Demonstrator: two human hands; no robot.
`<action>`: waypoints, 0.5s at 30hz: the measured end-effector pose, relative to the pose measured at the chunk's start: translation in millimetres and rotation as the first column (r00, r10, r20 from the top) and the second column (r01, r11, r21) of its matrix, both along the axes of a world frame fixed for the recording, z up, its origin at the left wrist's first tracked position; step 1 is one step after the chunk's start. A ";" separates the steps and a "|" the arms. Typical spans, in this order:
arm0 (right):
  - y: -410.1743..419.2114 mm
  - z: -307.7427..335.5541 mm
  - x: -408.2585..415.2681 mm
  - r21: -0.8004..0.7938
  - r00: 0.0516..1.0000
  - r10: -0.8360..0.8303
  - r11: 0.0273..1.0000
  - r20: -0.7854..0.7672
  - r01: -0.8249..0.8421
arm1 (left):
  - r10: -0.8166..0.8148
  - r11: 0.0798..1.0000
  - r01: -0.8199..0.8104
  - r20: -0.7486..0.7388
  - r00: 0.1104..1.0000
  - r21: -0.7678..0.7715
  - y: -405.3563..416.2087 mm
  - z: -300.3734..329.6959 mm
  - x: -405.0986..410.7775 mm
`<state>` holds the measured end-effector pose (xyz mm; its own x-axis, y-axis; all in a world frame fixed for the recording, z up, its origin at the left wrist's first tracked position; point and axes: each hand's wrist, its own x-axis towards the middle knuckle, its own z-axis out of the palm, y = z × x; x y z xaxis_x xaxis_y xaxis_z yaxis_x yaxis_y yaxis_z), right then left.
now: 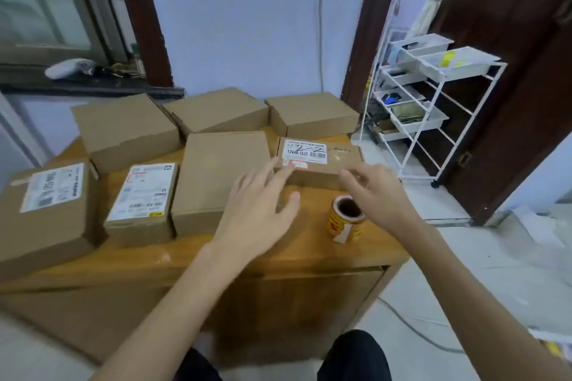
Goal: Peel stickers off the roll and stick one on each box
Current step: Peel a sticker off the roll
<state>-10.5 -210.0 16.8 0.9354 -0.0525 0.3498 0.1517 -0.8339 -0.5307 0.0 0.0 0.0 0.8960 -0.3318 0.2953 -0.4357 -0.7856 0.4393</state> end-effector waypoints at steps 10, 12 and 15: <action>-12.5 -7.7 -34.5 -0.295 0.944 -0.020 0.952 -0.329 -0.083 | -0.042 0.998 0.041 -0.033 0.999 -0.042 -4.8 -22.6 -51.0; -13.1 -10.8 -30.4 -0.370 0.926 -0.010 0.918 -0.377 -0.141 | -0.033 0.999 0.031 -0.057 0.998 -0.040 -7.0 -24.6 -48.7; -17.2 -15.8 -20.8 -0.435 0.920 -0.005 0.882 -0.391 -0.181 | -0.013 0.999 0.011 -0.079 0.997 -0.034 -9.5 -26.1 -43.9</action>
